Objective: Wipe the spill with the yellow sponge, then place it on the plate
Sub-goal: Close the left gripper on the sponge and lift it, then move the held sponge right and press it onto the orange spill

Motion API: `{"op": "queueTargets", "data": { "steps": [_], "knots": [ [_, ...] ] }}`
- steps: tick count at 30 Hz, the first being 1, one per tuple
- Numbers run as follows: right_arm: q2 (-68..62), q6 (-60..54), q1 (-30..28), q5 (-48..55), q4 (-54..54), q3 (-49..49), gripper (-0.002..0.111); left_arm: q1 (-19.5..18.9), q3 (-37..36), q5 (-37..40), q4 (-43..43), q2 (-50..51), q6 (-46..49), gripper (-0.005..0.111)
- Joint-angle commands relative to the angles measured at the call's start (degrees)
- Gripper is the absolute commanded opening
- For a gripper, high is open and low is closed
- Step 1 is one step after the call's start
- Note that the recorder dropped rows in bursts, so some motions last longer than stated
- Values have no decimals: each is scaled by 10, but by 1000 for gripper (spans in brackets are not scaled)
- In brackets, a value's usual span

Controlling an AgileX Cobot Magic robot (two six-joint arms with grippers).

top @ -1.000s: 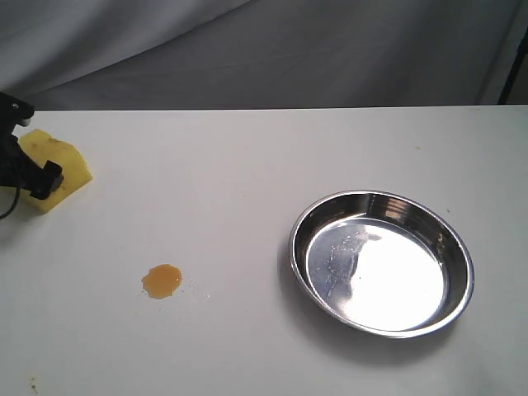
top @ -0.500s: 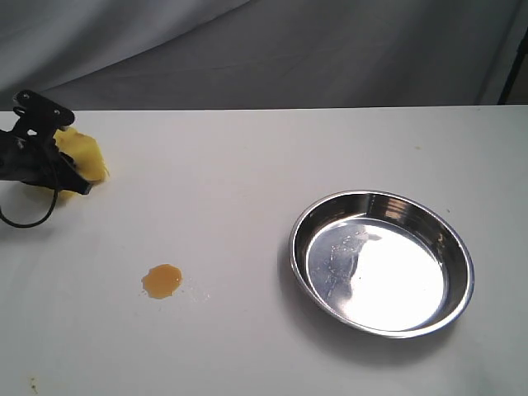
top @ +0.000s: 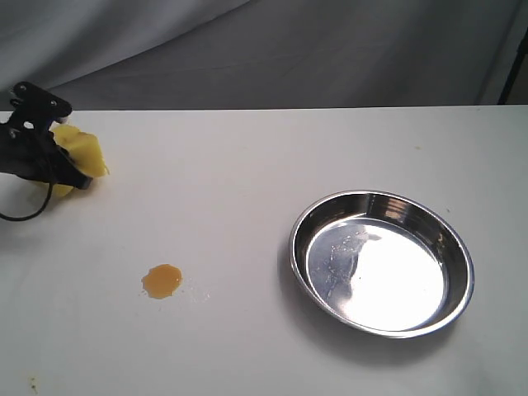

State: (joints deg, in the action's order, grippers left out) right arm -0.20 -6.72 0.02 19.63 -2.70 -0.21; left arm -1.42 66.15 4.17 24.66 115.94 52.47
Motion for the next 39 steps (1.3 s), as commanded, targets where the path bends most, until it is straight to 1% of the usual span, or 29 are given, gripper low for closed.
{"op": "queueTargets", "data": {
  "steps": [1,12,23,25,28,33,39],
  "knots": [
    [2,-1,1,0,-2,2,0,3,2,56,5,-62,-19,0],
    [2,-1,1,0,-2,2,0,3,2,221,5,-159,-29,0],
    [2,-1,1,0,-2,2,0,3,2,430,5,-175,-29,0],
    [2,-1,1,0,-2,2,0,3,2,452,12,-175,-30,0],
    [2,-1,1,0,-2,2,0,3,2,476,49,-175,-30,0],
    [2,-1,1,0,-2,2,0,3,1,491,111,-175,-27,0],
    [2,-1,1,0,-2,2,0,3,-1,538,170,-153,-27,0]
  ]
}}
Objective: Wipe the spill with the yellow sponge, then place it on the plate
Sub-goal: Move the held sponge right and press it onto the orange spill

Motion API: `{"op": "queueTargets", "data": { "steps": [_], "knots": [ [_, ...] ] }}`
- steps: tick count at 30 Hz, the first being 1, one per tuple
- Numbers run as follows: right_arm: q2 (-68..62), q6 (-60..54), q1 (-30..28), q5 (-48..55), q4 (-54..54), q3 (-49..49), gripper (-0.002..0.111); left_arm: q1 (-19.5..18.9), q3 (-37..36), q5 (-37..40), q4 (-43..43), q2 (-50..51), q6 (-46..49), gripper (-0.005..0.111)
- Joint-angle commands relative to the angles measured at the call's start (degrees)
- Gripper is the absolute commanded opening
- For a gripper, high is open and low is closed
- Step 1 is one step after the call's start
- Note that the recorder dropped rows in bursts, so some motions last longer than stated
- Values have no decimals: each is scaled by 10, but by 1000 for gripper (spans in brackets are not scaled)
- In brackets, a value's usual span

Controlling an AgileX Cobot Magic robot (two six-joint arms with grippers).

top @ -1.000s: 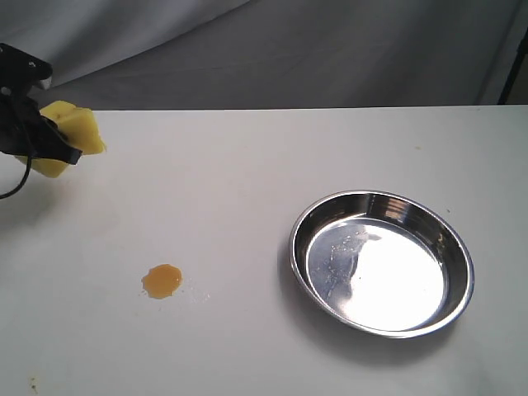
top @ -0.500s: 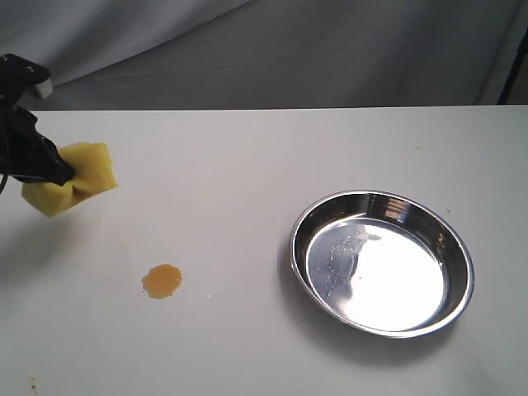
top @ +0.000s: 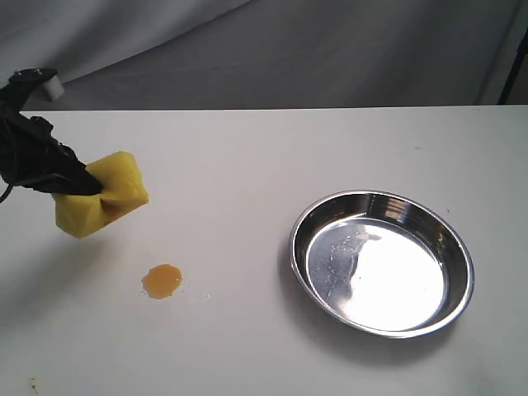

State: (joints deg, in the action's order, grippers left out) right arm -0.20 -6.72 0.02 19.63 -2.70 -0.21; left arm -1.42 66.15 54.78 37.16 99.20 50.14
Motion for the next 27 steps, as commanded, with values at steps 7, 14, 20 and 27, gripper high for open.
{"op": "queueTargets", "data": {
  "steps": [7,14,20,27],
  "knots": [
    [2,-1,1,0,-2,2,0,3,-46,13,83,22,0,0],
    [2,-1,1,0,-2,2,0,3,-78,-28,82,22,0,0],
    [2,-1,1,0,-2,2,0,3,-110,-69,94,22,0,0],
    [2,-1,1,0,-2,2,0,6,-135,-69,104,22,0,0]
  ]
}}
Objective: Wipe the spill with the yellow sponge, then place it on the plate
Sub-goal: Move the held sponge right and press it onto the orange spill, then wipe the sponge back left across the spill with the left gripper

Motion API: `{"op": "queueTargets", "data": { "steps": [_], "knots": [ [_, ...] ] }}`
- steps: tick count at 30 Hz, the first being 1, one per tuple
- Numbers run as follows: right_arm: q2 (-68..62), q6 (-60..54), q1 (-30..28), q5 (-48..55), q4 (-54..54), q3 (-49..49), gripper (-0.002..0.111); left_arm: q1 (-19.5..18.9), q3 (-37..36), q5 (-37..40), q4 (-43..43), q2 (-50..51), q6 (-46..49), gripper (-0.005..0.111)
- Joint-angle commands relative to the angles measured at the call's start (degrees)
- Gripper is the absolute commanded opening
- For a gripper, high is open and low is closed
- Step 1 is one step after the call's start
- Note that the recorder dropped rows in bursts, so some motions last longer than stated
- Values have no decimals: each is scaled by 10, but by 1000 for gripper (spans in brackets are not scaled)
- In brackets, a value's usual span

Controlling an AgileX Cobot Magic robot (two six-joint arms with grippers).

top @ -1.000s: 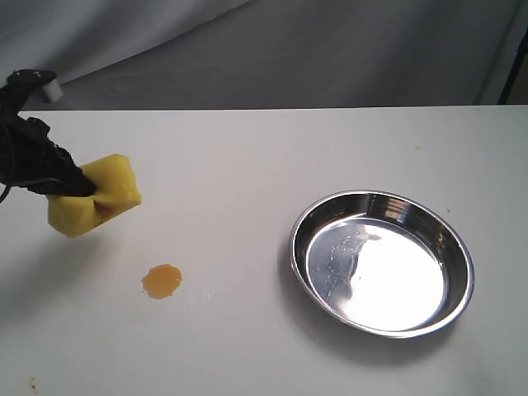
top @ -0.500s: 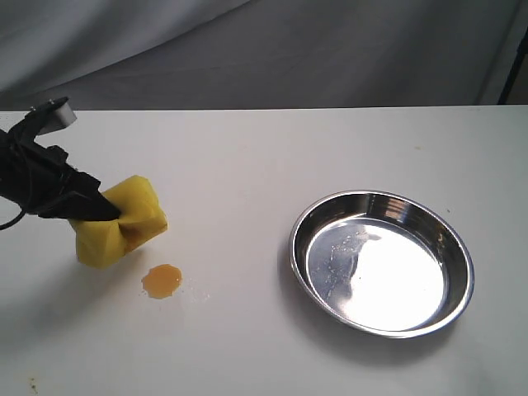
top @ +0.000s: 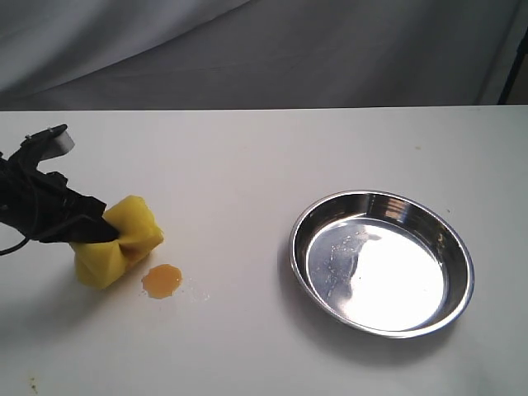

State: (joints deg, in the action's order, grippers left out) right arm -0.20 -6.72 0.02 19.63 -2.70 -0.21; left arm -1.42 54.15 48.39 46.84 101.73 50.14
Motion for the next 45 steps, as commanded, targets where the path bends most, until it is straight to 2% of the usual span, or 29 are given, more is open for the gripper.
{"op": "queueTargets", "data": {
  "steps": [1,4,7,11,30,39,45],
  "knots": [
    [2,-1,1,0,-2,2,0,10,-19,-9,7,-3,0,0],
    [2,-1,1,0,-2,2,0,36,-31,-22,7,-3,18,0],
    [2,-1,1,0,-2,2,0,85,-41,-39,7,-3,41,0],
    [2,-1,1,0,-2,2,0,118,-41,-46,6,-3,41,0],
    [2,-1,1,0,-2,2,0,127,-59,-46,35,-3,41,0],
    [2,-1,1,0,-2,2,0,213,-60,-103,-1,-3,38,0],
    [2,-1,1,0,-2,2,0,235,-60,-104,1,-3,38,0]
  ]
}}
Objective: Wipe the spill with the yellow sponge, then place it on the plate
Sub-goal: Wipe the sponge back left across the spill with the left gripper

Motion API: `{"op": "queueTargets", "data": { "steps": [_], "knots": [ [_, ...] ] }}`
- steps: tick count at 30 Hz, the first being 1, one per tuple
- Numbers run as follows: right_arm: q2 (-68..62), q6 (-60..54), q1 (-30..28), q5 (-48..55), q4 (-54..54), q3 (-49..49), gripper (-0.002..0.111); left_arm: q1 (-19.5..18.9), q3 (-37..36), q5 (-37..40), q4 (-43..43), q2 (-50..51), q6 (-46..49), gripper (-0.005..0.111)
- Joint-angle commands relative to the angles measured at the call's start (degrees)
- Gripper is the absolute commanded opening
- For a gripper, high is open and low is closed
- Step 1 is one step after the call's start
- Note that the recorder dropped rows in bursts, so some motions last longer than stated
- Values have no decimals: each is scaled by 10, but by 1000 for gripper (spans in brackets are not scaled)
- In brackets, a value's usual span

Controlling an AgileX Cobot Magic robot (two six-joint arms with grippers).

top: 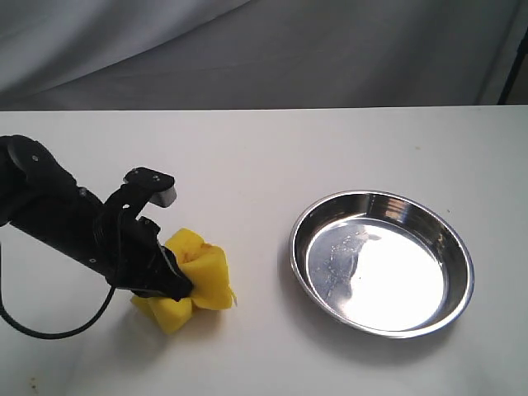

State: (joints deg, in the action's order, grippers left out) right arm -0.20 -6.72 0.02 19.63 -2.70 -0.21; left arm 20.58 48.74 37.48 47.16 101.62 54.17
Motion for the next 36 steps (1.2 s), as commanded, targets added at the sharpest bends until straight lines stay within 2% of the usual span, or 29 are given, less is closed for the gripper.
{"op": "queueTargets", "data": {
  "steps": [1,6,11,21,26,29,33,34,36],
  "knots": [
    [2,-1,1,0,-2,2,0,15,-6,-1,-2,-2,-2,0],
    [2,-1,1,0,-2,2,0,15,-1,-23,-1,-2,-2,0],
    [2,-1,1,0,-2,2,0,14,25,0,-7,-7,-4,0],
    [2,-1,1,0,-2,2,0,14,43,-2,-165,-94,-97,0],
    [2,-1,1,0,-2,2,0,14,43,0,-177,-117,-103,0],
    [2,-1,1,0,-2,2,0,26,37,-9,-173,-109,-104,0],
    [2,-1,1,0,-2,2,0,65,35,-20,-165,-87,-104,0],
    [2,-1,1,0,-2,2,0,84,35,-40,-163,-72,-102,0],
    [2,-1,1,0,-2,2,0,97,35,-90,-165,-39,-106,0]
  ]
}}
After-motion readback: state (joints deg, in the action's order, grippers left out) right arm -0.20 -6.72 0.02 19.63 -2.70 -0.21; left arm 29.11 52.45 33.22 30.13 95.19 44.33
